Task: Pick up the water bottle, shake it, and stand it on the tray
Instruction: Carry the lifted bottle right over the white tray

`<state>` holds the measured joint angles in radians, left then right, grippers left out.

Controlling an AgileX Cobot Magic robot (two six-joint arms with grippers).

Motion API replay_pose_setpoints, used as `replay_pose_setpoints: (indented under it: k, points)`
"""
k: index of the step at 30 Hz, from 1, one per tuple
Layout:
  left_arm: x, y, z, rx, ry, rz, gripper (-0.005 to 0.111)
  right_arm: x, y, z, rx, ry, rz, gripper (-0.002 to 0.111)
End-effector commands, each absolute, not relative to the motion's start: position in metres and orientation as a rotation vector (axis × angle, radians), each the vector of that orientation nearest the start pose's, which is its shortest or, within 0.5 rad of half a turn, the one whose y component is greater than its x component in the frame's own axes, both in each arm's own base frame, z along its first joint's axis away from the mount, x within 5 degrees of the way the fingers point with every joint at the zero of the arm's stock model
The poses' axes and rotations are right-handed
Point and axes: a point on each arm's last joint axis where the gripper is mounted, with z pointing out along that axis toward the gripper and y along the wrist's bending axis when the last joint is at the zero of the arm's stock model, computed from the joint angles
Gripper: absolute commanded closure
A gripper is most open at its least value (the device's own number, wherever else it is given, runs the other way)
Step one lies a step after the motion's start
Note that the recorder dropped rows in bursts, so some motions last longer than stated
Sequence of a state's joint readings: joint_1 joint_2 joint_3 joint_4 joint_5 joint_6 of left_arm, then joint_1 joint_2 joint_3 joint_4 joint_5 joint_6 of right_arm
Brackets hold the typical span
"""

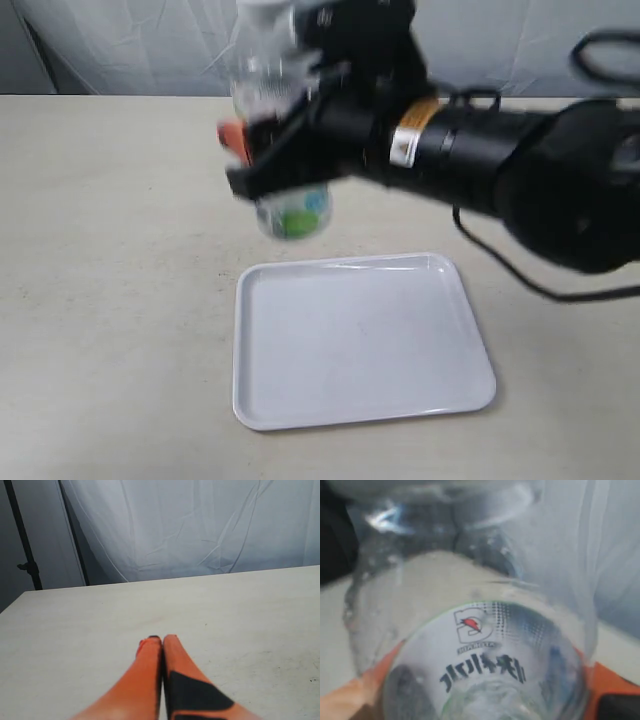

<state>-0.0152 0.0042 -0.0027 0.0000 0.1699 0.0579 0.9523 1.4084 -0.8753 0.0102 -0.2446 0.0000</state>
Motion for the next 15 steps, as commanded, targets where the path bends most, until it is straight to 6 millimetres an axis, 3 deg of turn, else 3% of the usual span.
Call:
replay_pose_setpoints:
  k: [1, 4, 7, 10, 12, 15]
  points:
    - [0.056, -0.001, 0.199, 0.063, 1.639, 0.025, 0.105, 0.172, 0.242, 0.383, -0.756, 1.375, 0.713, 0.109]
    - [0.056, -0.001, 0.199, 0.063, 1.639, 0.025, 0.105, 0.172, 0.243, 0.361, -0.844, 1.526, 0.666, 0.109]
    - [0.056, -0.001, 0.199, 0.063, 1.639, 0.025, 0.105, 0.176, 0.248, 0.299, -0.956, 1.750, 0.596, 0.109]
    - [0.056, -0.001, 0.199, 0.063, 1.639, 0.025, 0.105, 0.175, 0.249, 0.255, -0.934, 1.870, 0.607, 0.109]
    - [0.056, -0.001, 0.199, 0.063, 1.639, 0.025, 0.105, 0.169, 0.252, 0.245, -0.904, 1.874, 0.640, 0.109]
    - [0.056, -0.001, 0.199, 0.063, 1.639, 0.025, 0.105, 0.157, 0.261, 0.254, -0.913, 1.783, 0.699, 0.109]
